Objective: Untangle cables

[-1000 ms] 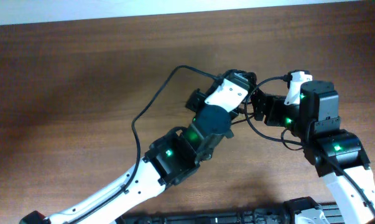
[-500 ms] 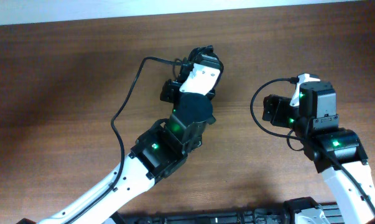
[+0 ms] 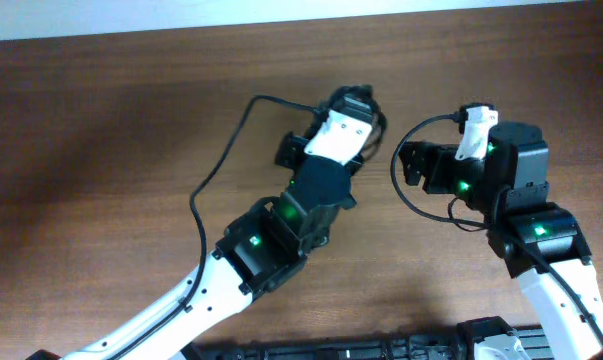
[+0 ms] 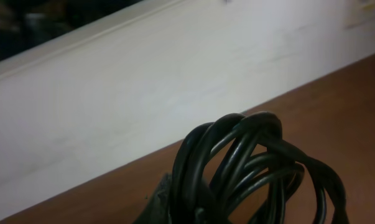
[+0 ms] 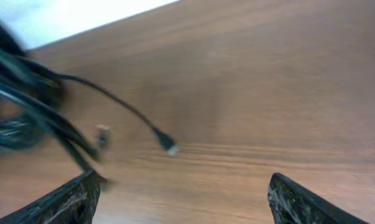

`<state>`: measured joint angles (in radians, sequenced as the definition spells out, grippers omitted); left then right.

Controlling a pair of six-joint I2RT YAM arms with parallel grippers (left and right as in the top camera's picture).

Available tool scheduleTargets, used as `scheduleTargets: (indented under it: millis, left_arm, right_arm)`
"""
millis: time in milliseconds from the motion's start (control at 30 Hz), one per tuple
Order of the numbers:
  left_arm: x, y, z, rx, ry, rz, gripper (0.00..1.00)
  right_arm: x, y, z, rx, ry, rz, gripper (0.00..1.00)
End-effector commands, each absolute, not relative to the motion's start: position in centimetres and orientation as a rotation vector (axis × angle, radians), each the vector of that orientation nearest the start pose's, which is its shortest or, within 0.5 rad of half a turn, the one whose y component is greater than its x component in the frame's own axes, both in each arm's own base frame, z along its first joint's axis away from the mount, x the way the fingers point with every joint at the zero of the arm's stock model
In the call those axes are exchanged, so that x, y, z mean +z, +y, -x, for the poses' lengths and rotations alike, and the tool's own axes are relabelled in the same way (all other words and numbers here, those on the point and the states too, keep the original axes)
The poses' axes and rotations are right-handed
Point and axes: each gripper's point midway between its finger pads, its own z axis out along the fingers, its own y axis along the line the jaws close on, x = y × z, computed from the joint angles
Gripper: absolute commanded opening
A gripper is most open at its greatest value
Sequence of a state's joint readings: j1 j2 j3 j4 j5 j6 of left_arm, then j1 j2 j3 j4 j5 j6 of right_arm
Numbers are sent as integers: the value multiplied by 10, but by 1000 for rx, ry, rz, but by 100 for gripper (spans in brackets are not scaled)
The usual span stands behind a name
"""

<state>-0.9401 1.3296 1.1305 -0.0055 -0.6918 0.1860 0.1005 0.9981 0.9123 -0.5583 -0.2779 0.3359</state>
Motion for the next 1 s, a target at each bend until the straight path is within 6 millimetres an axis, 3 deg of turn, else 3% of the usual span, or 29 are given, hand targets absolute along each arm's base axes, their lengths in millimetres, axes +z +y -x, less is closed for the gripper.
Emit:
scheduleTargets:
  millis: [0, 233, 433, 667, 833, 967]
  left_arm:
    - [358, -289, -315, -106, 1620, -497, 0]
    - [359, -300, -304, -136, 1607, -522, 0]
    - [361, -300, -305, -139, 1602, -517, 0]
    - [366, -294, -308, -111, 1591, -476, 0]
    - [373, -294, -308, -128, 1570, -454, 0]
    - [374, -294, -309, -126, 1568, -447, 0]
  right_arm:
    - [239, 95, -308, 661, 2213, -36, 86]
    - [247, 96, -315, 677, 2170, -55, 86]
    - [232, 96, -319, 674, 2224, -73, 85]
    - [230, 95, -319, 672, 2233, -76, 85]
    - [216, 78, -318, 553, 2283, -149, 86]
    - [215, 78, -317, 551, 2287, -147, 85]
